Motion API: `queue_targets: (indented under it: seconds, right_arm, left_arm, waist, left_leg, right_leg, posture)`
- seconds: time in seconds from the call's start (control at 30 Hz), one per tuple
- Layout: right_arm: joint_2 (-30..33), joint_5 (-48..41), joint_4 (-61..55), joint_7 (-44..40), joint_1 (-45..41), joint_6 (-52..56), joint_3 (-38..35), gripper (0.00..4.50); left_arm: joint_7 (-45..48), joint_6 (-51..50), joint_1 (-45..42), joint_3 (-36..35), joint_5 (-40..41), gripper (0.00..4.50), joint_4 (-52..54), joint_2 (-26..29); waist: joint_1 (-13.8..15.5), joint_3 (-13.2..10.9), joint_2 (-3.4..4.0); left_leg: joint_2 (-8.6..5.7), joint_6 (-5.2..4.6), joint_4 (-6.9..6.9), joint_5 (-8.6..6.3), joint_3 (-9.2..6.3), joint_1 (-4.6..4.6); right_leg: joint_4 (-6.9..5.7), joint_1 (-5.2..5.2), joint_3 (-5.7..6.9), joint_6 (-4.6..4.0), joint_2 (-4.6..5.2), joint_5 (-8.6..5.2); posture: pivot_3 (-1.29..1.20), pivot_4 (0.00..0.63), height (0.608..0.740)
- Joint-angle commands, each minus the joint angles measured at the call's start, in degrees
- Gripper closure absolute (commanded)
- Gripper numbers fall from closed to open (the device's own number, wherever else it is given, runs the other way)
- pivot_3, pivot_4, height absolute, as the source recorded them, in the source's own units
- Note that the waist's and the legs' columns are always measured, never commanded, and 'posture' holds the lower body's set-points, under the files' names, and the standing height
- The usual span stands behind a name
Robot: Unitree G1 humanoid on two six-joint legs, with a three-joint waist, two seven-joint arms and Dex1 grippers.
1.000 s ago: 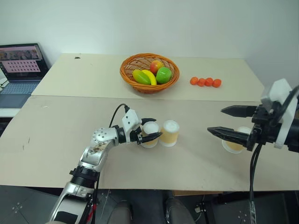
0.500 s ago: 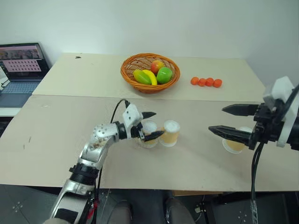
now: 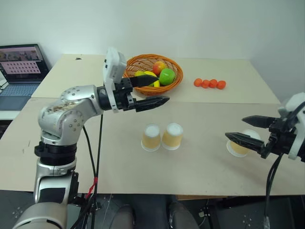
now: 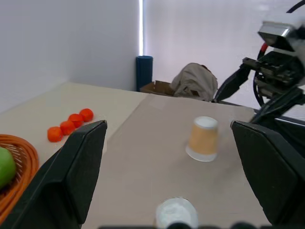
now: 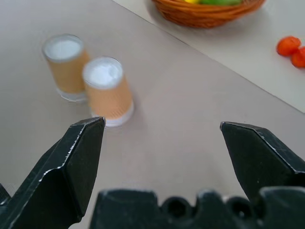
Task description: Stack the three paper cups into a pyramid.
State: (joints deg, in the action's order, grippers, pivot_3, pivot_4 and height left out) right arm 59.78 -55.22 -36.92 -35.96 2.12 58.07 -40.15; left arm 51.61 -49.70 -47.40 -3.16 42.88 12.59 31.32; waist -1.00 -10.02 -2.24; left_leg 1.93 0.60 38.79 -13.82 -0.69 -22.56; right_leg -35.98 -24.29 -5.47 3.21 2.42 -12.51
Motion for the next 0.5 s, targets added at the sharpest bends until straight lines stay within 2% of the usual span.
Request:
queue_targets:
  seconds: [0.03, 0.13, 0.27, 0.5]
  right_arm:
    - [-7.75, 6.43, -2.65, 2.22, 7.55, -5.74, -6.13, 0.0]
    - [-12.59, 9.49, -3.18, 3.04, 11.78, -9.13, -7.49, 0.0]
    - [-22.91, 16.66, -1.61, 6.68, 17.27, -17.7, -7.7, 0.0]
    - [-30.13, 24.16, 3.78, 8.05, 19.72, -26.79, -2.32, 0.0]
  left_arm:
    - [2.75, -4.25, -0.11, -0.63, 4.76, 0.08, 4.04, 3.29]
    - [1.99, -5.07, -0.07, -0.61, 5.93, 0.08, 4.2, 3.3]
    - [1.6, -3.66, -0.88, 0.42, 4.54, 0.08, 2.71, 2.7]
    - [0.64, -2.43, -1.53, 1.63, 3.62, 0.08, 2.07, 1.04]
  waist:
    - [0.21, -0.01, -0.02]
    - [0.25, 0.0, 0.02]
    - [-0.03, 0.01, 0.03]
    - [-0.57, 0.02, 0.09]
  left_leg:
    - [0.0, 0.0, 0.0, 0.0, -0.05, 0.0]
    - [-0.03, 0.01, 0.04, 0.0, -0.02, 0.0]
    - [-0.02, 0.02, 0.06, 0.0, 0.01, 0.1]
    - [-0.01, 0.02, 0.03, 0.01, 0.07, 0.19]
  right_leg:
    - [-0.01, 0.02, 0.04, -0.01, -0.02, -0.01]
    - [-0.02, 0.02, 0.01, -0.02, 0.01, -0.02]
    - [-0.07, 0.07, -0.02, -0.03, 0.0, -0.02]
    - [-0.12, 0.1, -0.09, -0.06, -0.01, -0.01]
  posture:
    - [0.0, 0.15, 0.734]
    - [0.0, 0.15, 0.734]
    - [0.0, 0.15, 0.734]
    - [0.0, 0.15, 0.734]
